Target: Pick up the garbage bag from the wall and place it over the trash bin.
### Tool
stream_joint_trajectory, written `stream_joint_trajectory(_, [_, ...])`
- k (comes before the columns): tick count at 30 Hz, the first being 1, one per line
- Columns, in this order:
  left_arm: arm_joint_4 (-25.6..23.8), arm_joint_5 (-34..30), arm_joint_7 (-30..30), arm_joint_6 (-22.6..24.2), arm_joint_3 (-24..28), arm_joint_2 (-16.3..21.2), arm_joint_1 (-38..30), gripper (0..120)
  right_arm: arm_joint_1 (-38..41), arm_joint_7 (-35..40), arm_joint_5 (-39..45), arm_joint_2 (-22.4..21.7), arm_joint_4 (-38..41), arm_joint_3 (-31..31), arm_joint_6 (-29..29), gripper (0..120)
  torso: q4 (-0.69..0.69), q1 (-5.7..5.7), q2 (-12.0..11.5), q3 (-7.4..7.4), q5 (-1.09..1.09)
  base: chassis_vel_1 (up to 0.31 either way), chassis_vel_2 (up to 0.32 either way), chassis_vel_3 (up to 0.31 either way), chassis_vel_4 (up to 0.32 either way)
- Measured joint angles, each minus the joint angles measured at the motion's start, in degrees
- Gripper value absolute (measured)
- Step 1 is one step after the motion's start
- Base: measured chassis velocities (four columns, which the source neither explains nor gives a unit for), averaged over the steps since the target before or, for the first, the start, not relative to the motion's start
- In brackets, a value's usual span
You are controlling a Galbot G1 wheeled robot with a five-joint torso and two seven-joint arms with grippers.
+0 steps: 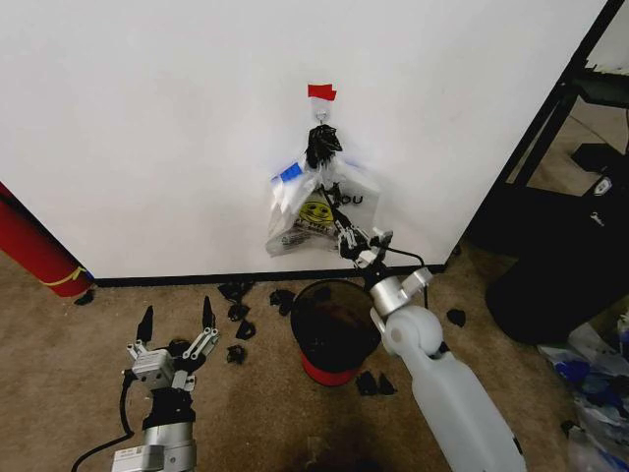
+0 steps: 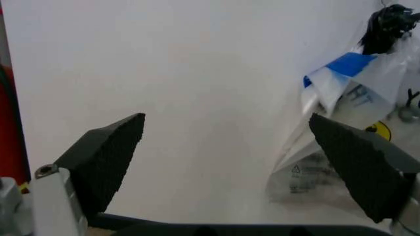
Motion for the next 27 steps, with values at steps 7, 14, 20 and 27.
stream_joint_trajectory(7, [0.43, -0.29, 0.00, 0.66, 1.33, 0.93, -1.04, 99, -7.02, -0.98, -3.14, -0.14, 5.78, 2.75, 0.99, 0, 0.00, 0.00, 0.00, 0.00, 0.00, 0.000, 0.000, 0.000, 0.000])
stream_joint_trajectory(14, [0.47, -1.20, 0.02, 0.81, 1.83, 1.99, -1.66, 99, -14.93, -2.07, -6.05, -0.10, 10.97, 4.67, 2.17, 0, 0.00, 0.00, 0.00, 0.00, 0.00, 0.000, 0.000, 0.000, 0.000])
stream_joint_trajectory(20, [0.51, -1.78, 0.05, 0.80, 1.94, 2.72, -1.78, 99, -21.03, -2.89, -8.72, 0.58, 14.15, 7.09, 4.15, 0, 0.01, 0.00, -0.01, 0.00, 0.00, 0.000, 0.000, 0.000, 0.000])
stream_joint_trajectory(27, [0.63, -1.97, 0.07, 0.70, 2.63, 3.30, -2.00, 99, -28.44, -5.28, -12.19, 0.68, 17.66, 10.37, 7.77, 0, 0.00, 0.00, -0.01, 0.00, 0.00, 0.000, 0.000, 0.000, 0.000])
